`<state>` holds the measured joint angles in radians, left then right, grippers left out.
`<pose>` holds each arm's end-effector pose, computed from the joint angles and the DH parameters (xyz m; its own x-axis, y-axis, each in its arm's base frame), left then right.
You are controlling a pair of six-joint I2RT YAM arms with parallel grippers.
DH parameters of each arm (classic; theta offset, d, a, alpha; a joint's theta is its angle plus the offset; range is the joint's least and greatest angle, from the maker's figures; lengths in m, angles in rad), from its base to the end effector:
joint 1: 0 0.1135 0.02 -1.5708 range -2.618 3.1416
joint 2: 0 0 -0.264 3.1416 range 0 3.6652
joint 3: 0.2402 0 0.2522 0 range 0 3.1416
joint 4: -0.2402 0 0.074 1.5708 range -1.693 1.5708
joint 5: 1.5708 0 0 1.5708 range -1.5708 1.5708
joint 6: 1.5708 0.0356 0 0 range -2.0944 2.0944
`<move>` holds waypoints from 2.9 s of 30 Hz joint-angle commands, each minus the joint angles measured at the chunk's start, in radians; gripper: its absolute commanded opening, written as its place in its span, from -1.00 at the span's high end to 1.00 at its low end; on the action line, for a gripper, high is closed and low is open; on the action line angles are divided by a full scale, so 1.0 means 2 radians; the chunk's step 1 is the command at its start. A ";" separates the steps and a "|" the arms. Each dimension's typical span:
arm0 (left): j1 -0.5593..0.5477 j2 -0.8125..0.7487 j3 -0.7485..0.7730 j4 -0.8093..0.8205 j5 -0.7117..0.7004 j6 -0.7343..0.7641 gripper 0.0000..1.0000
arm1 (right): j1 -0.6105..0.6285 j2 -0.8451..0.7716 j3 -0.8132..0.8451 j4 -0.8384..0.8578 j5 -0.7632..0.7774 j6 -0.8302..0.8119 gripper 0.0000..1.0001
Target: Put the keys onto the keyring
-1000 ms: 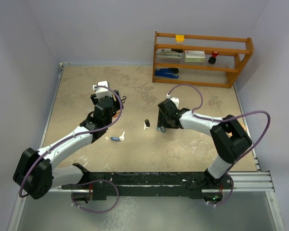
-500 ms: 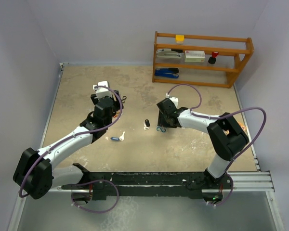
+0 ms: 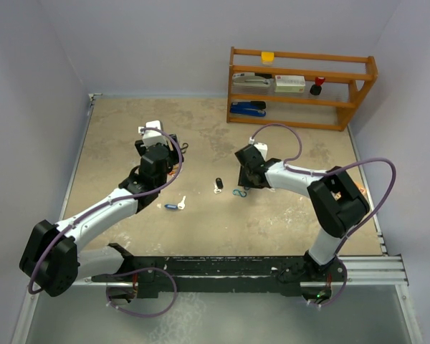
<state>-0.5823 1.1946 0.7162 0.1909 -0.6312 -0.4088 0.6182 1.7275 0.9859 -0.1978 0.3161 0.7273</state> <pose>0.2342 -0.1291 0.2704 -0.2059 -0.2486 -0.9465 -0.1204 0.9663 -0.2276 0.2884 0.1915 0.1660 -0.7582 0.2362 -0.6078 0.1376 0.9690 0.2050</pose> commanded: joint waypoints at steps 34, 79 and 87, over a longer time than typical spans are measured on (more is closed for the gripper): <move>0.002 -0.066 -0.006 -0.052 0.106 -0.018 -0.36 | 0.016 -0.185 -0.137 0.171 0.016 -0.090 1.00; 0.001 -0.195 -0.105 -0.137 0.086 -0.075 -0.27 | 0.269 0.063 0.106 0.080 0.113 -0.006 1.00; 0.001 -0.211 -0.127 -0.161 0.132 -0.127 -0.27 | 0.255 -0.020 0.064 0.065 0.143 -0.020 1.00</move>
<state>-0.5827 0.7925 0.4671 -0.1150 -0.4240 -0.5861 1.1465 1.7935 1.1389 -0.0586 0.5278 0.6888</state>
